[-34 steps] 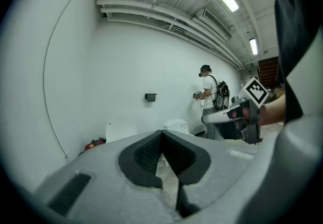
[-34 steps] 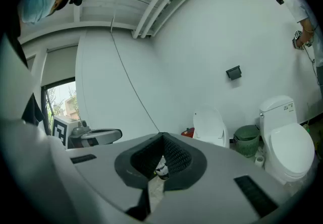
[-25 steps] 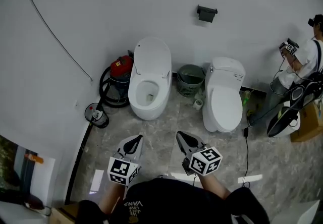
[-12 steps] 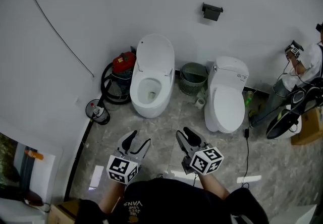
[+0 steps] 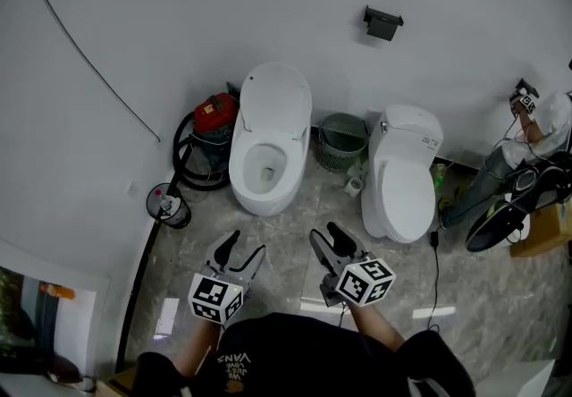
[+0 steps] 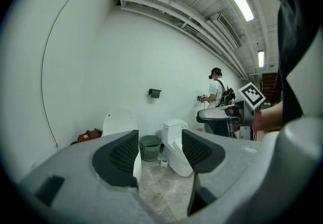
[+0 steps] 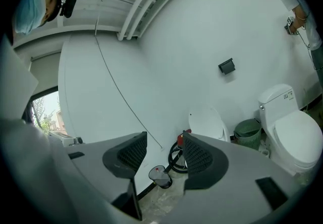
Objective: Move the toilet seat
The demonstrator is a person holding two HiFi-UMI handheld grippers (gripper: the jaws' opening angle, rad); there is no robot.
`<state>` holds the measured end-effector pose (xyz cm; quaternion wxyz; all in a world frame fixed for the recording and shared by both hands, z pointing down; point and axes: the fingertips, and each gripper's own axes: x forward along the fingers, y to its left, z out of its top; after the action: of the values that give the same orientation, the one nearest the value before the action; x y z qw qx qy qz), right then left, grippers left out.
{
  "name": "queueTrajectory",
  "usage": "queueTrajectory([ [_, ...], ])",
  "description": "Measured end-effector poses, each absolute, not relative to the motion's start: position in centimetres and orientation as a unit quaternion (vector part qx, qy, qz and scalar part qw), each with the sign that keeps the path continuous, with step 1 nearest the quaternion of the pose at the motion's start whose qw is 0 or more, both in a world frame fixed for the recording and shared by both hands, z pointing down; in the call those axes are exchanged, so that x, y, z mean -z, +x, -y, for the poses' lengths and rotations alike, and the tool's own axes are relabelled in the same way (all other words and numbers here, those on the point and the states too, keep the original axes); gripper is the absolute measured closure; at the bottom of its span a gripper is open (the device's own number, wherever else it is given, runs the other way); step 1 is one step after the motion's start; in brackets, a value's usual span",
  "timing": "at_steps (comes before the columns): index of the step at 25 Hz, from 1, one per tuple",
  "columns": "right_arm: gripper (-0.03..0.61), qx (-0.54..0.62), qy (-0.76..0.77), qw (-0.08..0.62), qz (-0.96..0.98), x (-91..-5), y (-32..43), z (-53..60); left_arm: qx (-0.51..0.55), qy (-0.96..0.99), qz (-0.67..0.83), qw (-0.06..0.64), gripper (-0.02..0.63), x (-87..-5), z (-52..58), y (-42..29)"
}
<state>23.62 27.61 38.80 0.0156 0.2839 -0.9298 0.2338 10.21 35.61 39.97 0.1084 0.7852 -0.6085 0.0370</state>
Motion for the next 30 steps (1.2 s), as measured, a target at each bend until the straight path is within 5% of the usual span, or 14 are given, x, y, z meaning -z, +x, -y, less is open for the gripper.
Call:
queueTrajectory([
  [30, 0.396, -0.275, 0.414, -0.024, 0.868, -40.5, 9.1, -15.3, -0.065, 0.843, 0.52, 0.122, 0.36, -41.3, -21.3, -9.0],
])
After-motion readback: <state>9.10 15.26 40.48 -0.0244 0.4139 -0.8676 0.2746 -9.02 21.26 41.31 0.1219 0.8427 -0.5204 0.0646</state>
